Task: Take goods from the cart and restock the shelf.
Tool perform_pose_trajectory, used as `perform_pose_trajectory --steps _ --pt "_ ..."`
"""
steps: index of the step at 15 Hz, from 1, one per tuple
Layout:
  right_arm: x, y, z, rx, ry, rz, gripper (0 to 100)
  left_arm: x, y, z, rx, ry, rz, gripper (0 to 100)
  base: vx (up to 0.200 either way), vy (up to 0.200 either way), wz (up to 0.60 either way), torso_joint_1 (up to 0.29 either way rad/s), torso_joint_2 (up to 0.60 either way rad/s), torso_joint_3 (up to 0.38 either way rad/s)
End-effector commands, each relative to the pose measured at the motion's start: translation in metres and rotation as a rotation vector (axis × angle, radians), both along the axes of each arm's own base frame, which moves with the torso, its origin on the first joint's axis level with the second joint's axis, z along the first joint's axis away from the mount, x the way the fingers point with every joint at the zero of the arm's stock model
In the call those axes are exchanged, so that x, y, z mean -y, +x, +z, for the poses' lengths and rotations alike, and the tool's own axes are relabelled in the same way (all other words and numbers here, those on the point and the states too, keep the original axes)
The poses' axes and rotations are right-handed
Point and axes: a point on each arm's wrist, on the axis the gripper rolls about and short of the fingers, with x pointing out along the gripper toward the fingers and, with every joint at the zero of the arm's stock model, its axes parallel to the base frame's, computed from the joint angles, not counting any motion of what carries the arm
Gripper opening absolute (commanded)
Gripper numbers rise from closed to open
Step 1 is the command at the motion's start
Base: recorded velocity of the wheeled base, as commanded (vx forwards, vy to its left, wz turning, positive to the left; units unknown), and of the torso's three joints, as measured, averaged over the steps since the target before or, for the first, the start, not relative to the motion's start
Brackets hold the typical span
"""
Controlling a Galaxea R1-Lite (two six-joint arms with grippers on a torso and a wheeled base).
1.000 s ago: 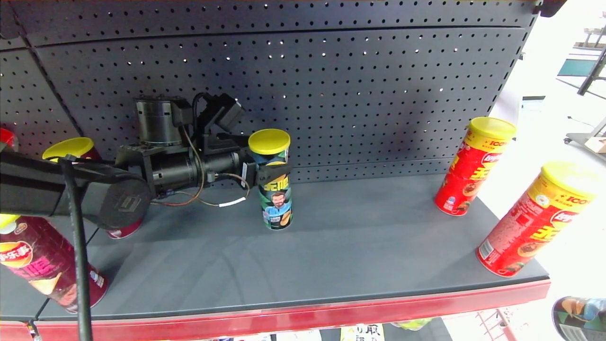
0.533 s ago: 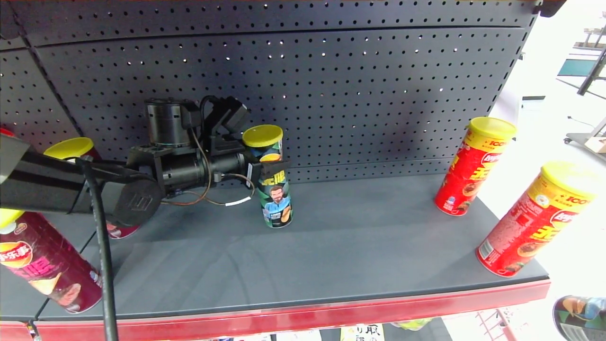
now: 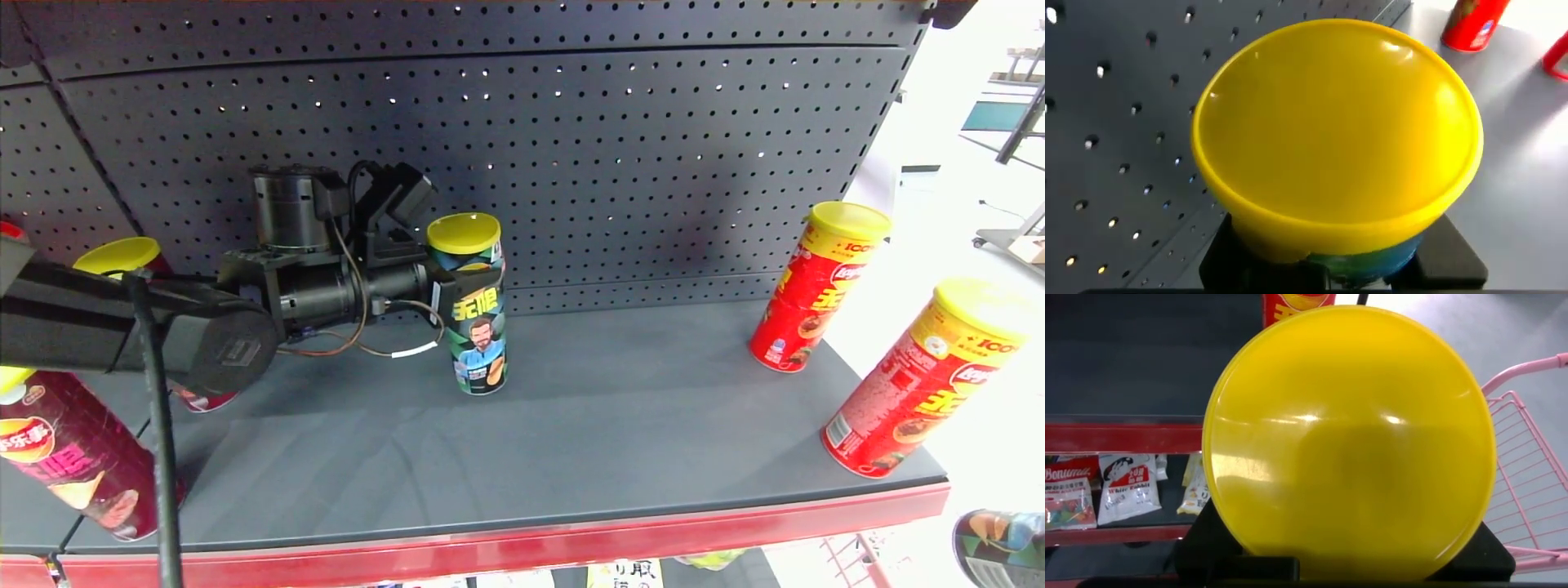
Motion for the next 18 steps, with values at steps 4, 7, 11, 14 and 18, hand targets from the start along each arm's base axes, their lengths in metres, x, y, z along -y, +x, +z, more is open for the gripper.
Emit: perform_pose_trajectory --steps 4,7,11,14,18 --pt "0.0 0.004 0.002 -0.005 -0.001 0.0 0 0.007 -0.047 0.042 0.057 -0.086 -0.081 0 0.0 0.0 0.0 0.0 0.0 0.0" --pt "-0.001 0.008 0.004 -0.013 -0.002 0.003 0 0.001 -0.071 0.042 0.049 -0.078 -0.098 0 0.0 0.0 0.0 0.0 0.0 0.0" --pt "-0.001 0.009 0.006 -0.008 -0.001 0.003 0 -0.007 -0.106 0.017 -0.01 -0.029 -0.14 0 0.0 0.0 0.0 0.0 0.0 0.0" --pt "-0.001 0.009 0.006 -0.008 -0.002 0.002 0 -0.01 -0.112 0.003 -0.005 0.014 -0.152 0 0.0 0.0 0.0 0.0 0.0 0.0" --pt "-0.001 0.01 0.007 -0.01 -0.002 0.002 0 -0.007 -0.108 -0.004 -0.027 0.022 -0.16 0 0.0 0.0 0.0 0.0 0.0 0.0"
